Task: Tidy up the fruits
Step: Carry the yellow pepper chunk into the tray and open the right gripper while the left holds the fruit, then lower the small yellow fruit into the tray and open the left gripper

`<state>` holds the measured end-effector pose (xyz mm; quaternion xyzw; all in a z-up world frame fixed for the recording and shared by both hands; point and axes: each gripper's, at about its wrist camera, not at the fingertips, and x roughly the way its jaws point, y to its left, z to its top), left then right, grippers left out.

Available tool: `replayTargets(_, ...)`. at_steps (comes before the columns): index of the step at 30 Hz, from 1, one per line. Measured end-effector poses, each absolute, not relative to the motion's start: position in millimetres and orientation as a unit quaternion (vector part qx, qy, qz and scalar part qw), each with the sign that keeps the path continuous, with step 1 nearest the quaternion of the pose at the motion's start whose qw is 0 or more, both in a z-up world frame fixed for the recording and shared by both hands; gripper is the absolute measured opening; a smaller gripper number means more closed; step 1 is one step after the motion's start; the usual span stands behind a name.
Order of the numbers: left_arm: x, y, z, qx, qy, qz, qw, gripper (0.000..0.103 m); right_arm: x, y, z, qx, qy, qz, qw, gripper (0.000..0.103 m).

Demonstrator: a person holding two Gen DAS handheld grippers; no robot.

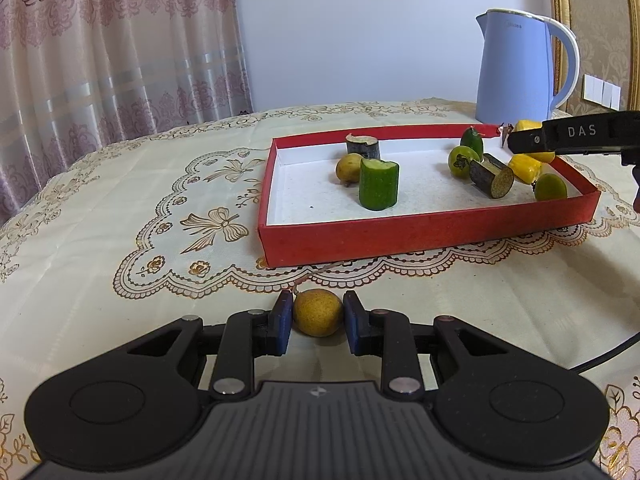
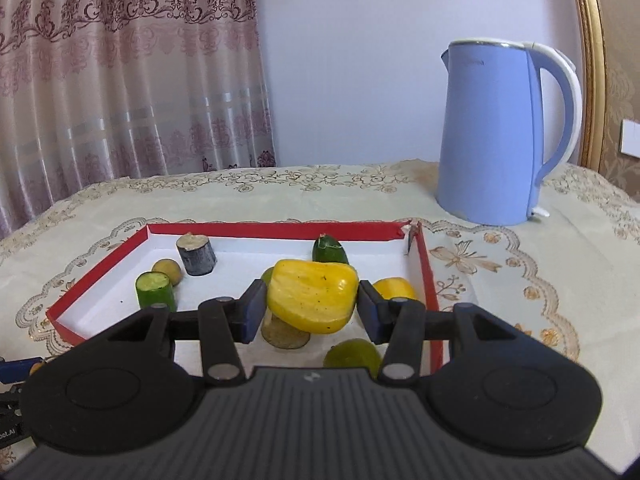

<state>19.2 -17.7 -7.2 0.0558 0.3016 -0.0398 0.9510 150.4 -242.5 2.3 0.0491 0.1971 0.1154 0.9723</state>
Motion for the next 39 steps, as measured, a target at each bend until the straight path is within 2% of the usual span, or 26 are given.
replayTargets(18, 19.5, -16.9, -7.3, 0.055, 0.300, -0.040, 0.951, 0.027, 152.2, -183.2, -8.8, -0.033, 0.214, 0.184, 0.959, 0.047)
replayTargets(19, 19.6, -16.8, -7.3, 0.055, 0.300, -0.040, 0.951, 0.027, 152.0, -183.4, -9.6, -0.035, 0.214, 0.181, 0.959, 0.049)
replayTargets(20, 19.7, -16.6, -7.3, 0.054, 0.300, -0.040, 0.951, 0.027, 151.4, -184.0, -9.2, -0.034, 0.211, 0.179, 0.960, 0.059)
replayTargets(22, 19.4, -16.7, -7.1, 0.054, 0.300, -0.040, 0.952, 0.027, 146.8, -187.2, -5.5, -0.027, 0.194, 0.175, 0.965, 0.073)
replayTargets(27, 16.7, -15.7, -5.3, 0.047, 0.291, -0.042, 0.955, 0.027, 136.2, -204.3, 2.3, 0.003, 0.149, 0.146, 0.978, 0.084)
replayTargets(29, 15.5, -15.0, -4.7, 0.044, 0.287, -0.043, 0.956, 0.027, 131.9, -215.3, 3.8, 0.026, 0.134, 0.124, 0.983, 0.092)
replayTargets(33, 13.6, -13.6, -3.5, 0.041, 0.279, -0.043, 0.958, 0.027, 130.6, -233.7, 2.6, 0.064, 0.126, 0.102, 0.985, 0.098)
replayTargets(39, 8.5, -11.5, -0.4, 0.037, 0.266, -0.034, 0.963, 0.027, 134.3, -236.9, -1.1, 0.076, 0.135, 0.099, 0.983, 0.100)
